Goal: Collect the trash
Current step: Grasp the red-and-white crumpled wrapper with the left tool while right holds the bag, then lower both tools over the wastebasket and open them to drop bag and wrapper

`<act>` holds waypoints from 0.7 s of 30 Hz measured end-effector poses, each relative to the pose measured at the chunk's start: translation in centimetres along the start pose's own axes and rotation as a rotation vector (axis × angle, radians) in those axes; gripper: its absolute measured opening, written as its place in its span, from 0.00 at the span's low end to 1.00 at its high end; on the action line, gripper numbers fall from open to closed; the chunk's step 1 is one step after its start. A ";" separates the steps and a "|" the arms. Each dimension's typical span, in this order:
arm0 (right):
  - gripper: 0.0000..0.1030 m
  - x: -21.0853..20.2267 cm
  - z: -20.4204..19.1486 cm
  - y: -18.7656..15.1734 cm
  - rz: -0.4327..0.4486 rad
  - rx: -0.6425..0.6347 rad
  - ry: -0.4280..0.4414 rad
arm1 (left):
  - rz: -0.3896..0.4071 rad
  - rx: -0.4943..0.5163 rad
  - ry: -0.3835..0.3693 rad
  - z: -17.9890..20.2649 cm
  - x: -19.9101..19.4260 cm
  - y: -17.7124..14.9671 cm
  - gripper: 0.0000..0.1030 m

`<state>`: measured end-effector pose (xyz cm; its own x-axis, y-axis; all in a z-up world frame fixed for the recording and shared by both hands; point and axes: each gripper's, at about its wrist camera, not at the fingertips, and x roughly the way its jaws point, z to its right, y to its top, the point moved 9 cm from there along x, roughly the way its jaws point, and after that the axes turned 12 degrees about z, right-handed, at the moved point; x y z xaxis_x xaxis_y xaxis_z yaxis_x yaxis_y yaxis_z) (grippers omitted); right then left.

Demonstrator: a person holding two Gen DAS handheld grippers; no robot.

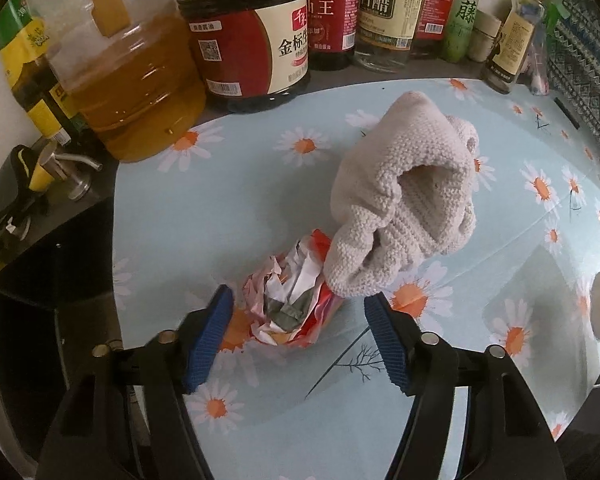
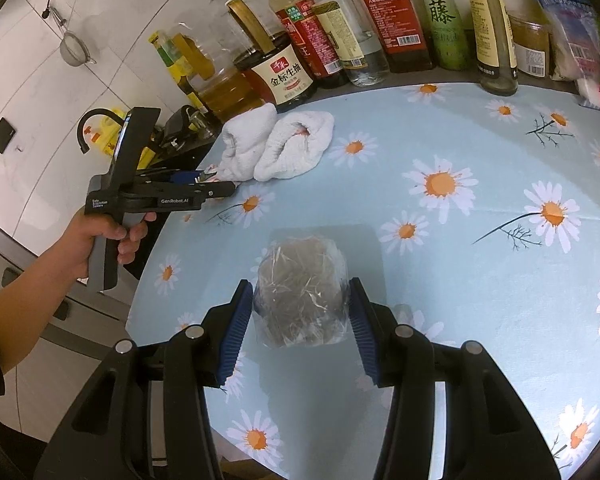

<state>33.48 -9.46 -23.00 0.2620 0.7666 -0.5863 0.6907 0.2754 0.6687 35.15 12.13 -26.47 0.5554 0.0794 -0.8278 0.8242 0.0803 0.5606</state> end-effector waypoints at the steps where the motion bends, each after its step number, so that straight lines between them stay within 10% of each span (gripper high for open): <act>1: 0.48 0.0 -0.1 0.0 0.001 -0.004 -0.002 | 0.000 0.002 -0.003 0.0 0.1 -0.1 0.53; 21: 0.48 0.3 -1.6 -0.7 0.012 -0.014 -0.006 | 0.026 -0.008 -0.004 -0.8 -2.2 -0.8 0.45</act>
<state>32.00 -8.48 -22.87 0.2742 0.7667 -0.5805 0.6780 0.2739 0.6821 33.21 12.68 -25.03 0.5773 0.0774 -0.8129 0.8083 0.0864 0.5823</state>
